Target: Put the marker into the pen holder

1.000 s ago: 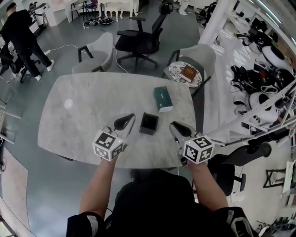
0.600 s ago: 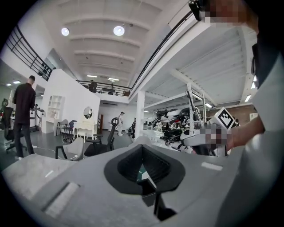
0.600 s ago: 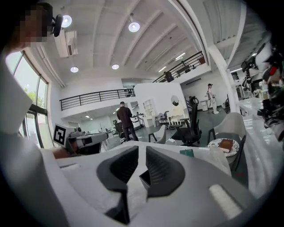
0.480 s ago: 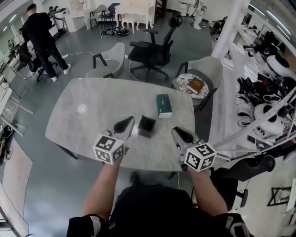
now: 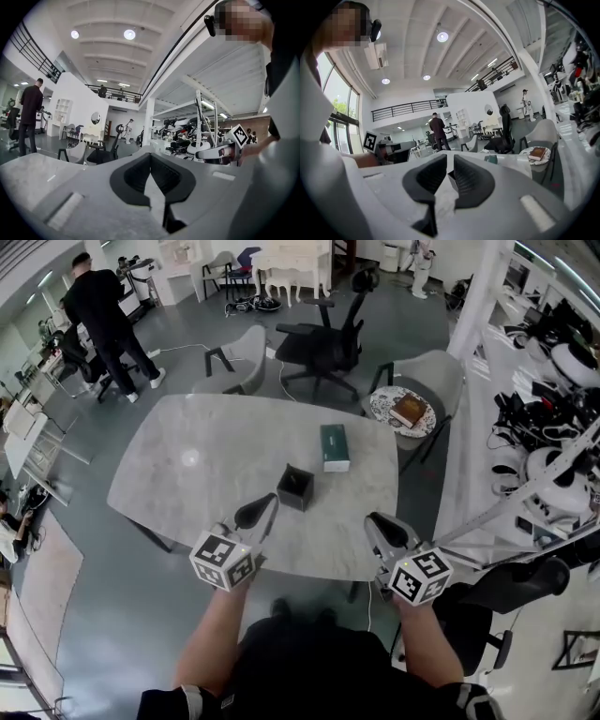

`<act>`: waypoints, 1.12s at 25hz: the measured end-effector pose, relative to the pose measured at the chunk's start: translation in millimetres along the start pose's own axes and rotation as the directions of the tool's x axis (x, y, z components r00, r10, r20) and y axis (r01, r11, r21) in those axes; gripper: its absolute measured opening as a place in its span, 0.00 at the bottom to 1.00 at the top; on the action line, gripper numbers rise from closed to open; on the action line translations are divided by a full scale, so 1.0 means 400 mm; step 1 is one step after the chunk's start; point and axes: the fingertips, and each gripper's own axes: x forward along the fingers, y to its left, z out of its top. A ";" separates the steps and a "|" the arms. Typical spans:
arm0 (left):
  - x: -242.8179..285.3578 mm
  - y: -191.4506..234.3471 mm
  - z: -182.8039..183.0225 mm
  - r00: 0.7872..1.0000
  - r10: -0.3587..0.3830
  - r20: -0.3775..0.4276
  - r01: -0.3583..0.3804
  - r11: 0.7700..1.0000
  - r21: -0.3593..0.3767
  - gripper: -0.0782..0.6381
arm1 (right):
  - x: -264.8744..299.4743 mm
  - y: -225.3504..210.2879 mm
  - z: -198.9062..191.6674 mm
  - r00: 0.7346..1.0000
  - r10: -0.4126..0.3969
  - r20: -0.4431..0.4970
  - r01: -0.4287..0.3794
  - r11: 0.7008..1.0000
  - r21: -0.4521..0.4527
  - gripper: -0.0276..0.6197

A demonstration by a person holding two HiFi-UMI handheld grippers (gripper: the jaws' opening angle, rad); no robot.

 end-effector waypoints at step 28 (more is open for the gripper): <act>-0.043 0.138 0.006 0.998 0.029 -0.055 -0.028 1.000 0.012 0.12 | 0.140 0.115 0.099 0.997 -0.023 0.069 0.032 0.992 -0.126 0.05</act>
